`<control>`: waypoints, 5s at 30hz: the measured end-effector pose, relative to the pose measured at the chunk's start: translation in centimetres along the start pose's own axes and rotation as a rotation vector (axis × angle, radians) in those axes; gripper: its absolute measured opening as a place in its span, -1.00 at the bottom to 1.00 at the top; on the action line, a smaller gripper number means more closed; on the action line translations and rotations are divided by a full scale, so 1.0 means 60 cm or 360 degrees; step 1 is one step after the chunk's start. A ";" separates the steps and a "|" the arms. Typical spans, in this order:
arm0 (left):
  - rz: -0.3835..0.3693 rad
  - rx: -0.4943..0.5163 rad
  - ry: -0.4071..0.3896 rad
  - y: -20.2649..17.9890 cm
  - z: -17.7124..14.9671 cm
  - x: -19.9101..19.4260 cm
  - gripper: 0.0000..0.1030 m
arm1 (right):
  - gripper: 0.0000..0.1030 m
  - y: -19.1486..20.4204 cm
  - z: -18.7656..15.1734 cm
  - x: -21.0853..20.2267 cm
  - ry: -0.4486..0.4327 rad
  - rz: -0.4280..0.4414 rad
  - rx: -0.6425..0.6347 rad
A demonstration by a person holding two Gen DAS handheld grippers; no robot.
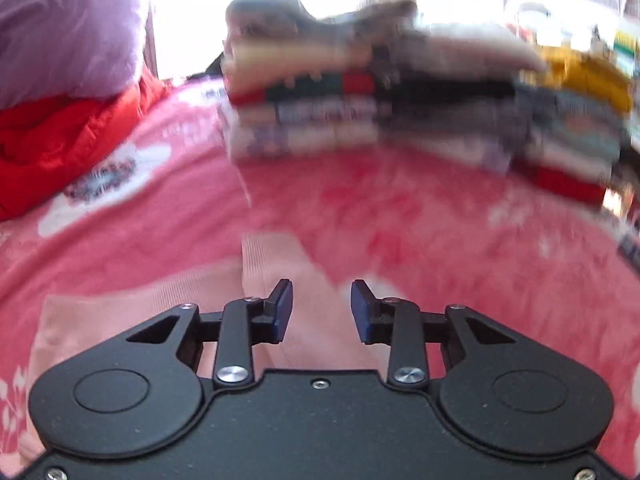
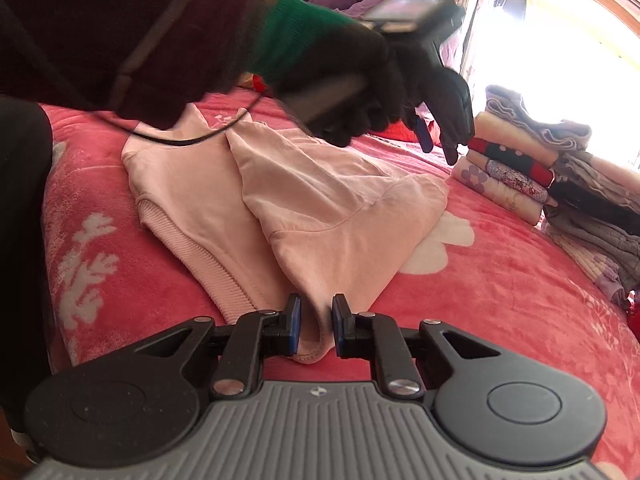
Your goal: Fold clothes
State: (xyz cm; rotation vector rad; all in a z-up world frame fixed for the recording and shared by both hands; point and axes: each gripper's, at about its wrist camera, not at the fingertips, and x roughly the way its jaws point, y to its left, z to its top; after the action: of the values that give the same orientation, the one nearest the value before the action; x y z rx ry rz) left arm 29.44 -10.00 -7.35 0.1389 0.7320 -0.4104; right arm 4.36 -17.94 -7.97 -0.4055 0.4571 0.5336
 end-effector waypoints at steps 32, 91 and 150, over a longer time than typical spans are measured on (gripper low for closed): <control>-0.0021 -0.1444 -0.0380 0.308 -0.243 -0.226 -0.25 | -0.65 0.036 0.010 -0.013 -0.0111 -0.0120 -0.0199; 0.0037 -0.0999 -0.0275 0.087 0.060 -0.031 -0.96 | -0.71 -0.123 -0.069 0.076 -0.0043 0.0544 0.1339; 0.0138 -0.0051 -0.0023 0.015 0.044 0.047 -0.51 | -0.65 -0.072 -0.003 0.036 -0.0221 0.0074 0.0701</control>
State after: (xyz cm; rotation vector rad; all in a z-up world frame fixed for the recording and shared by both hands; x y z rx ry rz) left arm 33.31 -10.78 -7.34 0.1368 0.7154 -0.3168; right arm 8.41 -20.58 -8.14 0.0642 0.4363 0.4865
